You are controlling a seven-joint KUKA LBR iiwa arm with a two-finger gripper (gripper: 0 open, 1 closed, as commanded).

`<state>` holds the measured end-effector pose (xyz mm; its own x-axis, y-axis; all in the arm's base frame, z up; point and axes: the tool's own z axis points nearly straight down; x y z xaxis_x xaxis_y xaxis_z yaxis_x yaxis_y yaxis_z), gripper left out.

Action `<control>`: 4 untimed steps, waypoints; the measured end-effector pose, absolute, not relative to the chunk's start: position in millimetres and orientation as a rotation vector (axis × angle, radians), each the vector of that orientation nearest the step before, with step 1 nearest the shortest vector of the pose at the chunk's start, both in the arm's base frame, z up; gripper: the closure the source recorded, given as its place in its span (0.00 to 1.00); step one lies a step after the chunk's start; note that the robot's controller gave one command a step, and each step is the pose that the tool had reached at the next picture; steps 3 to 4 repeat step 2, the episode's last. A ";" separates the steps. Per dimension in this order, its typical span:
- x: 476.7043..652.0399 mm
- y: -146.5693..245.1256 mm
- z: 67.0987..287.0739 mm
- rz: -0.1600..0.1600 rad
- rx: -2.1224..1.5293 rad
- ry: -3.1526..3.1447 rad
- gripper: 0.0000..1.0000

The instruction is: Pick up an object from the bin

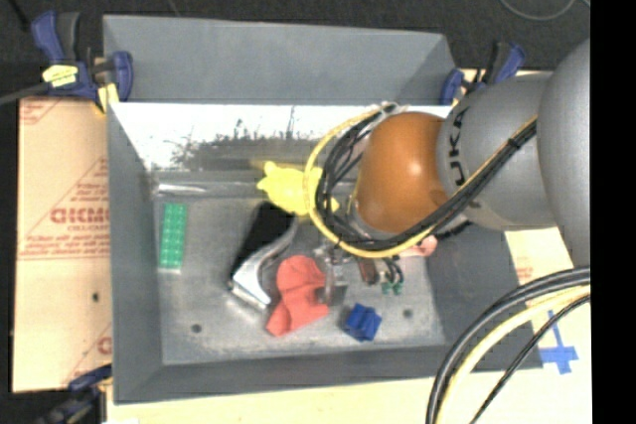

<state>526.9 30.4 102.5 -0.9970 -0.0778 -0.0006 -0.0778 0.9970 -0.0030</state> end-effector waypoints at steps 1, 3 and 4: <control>535.7 34.3 142.7 -0.005 -0.156 3.120 1.00; 527.6 34.4 240.7 -0.005 -0.099 3.136 1.00; 527.6 34.4 240.7 -0.005 -0.099 3.136 1.00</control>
Offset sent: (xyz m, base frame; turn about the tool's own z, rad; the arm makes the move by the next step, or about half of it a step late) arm -0.0004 0.0048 0.1376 0.0184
